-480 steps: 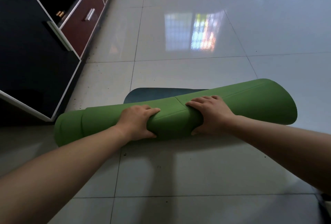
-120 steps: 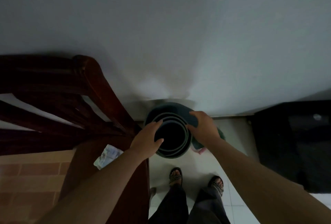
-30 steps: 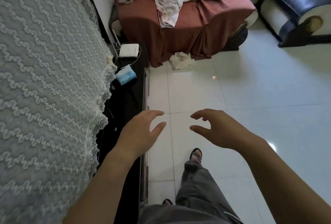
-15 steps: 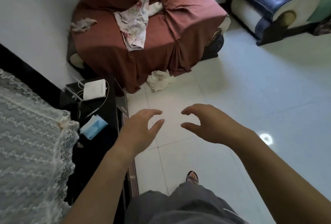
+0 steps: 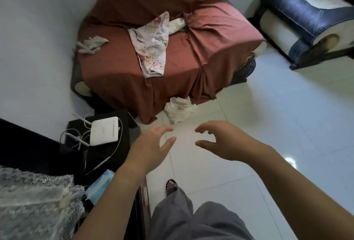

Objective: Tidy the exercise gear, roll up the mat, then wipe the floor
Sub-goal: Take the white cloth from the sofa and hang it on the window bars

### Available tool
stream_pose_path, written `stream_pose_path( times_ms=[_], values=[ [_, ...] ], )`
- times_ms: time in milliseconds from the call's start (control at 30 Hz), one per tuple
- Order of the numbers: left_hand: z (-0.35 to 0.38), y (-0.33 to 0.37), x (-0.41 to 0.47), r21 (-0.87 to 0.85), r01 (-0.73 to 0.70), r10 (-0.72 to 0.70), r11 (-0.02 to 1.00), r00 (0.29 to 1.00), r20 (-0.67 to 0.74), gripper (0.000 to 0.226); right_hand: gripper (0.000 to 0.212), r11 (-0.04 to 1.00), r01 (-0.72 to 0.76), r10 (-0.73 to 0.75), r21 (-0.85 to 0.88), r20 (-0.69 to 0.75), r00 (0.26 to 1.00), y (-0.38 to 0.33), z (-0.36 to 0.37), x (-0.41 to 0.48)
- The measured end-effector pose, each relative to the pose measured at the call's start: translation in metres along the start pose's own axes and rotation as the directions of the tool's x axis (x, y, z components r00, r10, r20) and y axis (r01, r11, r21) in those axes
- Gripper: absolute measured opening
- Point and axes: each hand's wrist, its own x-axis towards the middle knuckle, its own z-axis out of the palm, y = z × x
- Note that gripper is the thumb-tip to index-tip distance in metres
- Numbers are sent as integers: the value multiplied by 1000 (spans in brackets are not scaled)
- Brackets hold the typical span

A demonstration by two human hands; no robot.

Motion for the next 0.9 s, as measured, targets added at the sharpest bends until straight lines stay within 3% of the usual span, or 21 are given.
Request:
stream_pose_path(
  times_ms=[400,567,900],
  values=[
    [-39,-38,179,14,-23,21,1000,993,115,37,46,999,-32,31,34,33,999,28,-54,165],
    [-29,-30,266,35,38,-42,999,991,125,36,52,998,4,-4,68,11,1000,78,-90,243],
    [18,-29,444,130,108,-139,986,956,260,41,52,992,-14,-2,122,131,991,196,-110,400]
  ],
)
